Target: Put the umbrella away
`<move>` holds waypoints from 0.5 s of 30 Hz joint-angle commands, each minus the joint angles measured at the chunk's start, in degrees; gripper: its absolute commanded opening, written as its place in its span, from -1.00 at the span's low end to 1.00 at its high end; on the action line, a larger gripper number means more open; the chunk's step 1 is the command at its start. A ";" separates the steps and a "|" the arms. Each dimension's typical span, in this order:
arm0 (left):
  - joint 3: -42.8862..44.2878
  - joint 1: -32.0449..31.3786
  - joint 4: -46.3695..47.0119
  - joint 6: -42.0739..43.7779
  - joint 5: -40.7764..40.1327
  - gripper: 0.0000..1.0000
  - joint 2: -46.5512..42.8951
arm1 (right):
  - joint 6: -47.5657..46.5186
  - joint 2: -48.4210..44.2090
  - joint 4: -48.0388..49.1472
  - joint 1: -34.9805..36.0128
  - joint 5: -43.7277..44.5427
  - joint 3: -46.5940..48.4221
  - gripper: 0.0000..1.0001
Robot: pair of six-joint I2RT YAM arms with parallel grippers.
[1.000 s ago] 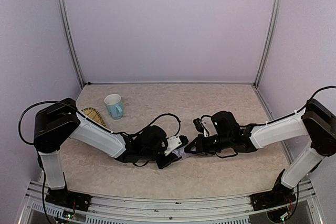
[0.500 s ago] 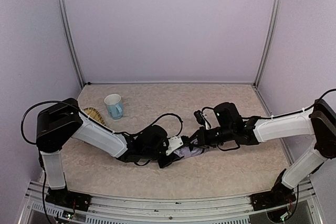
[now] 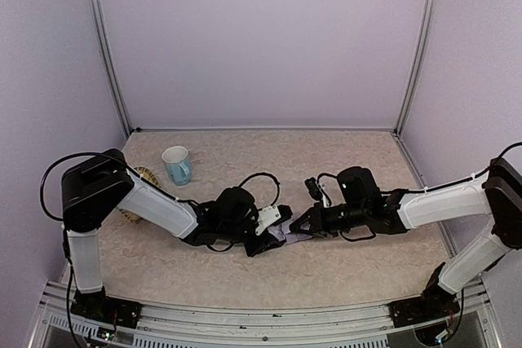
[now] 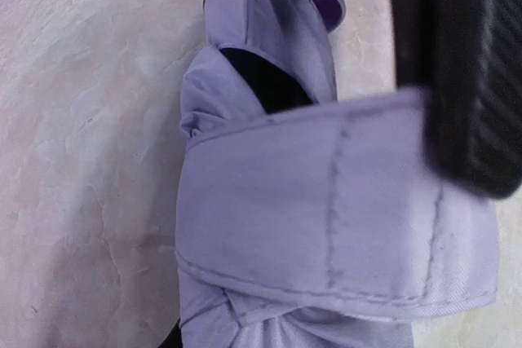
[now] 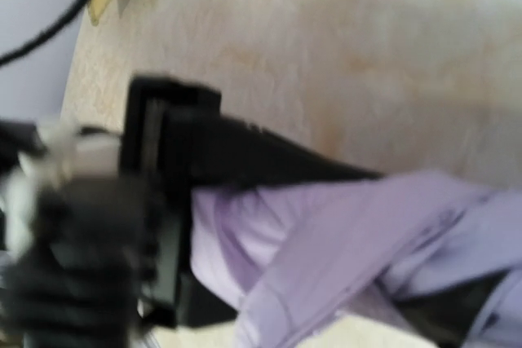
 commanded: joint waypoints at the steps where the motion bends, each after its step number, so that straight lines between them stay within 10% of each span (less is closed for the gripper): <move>1: -0.85 3.97 -11.75 -2.70 -0.57 -1.00 5.93 | 1.12 1.03 9.03 3.70 -5.06 -2.18 -1.00; 15: 1.25 5.44 -17.09 1.75 7.49 -1.00 6.89 | -11.93 6.07 -4.73 3.12 15.58 -3.45 -1.00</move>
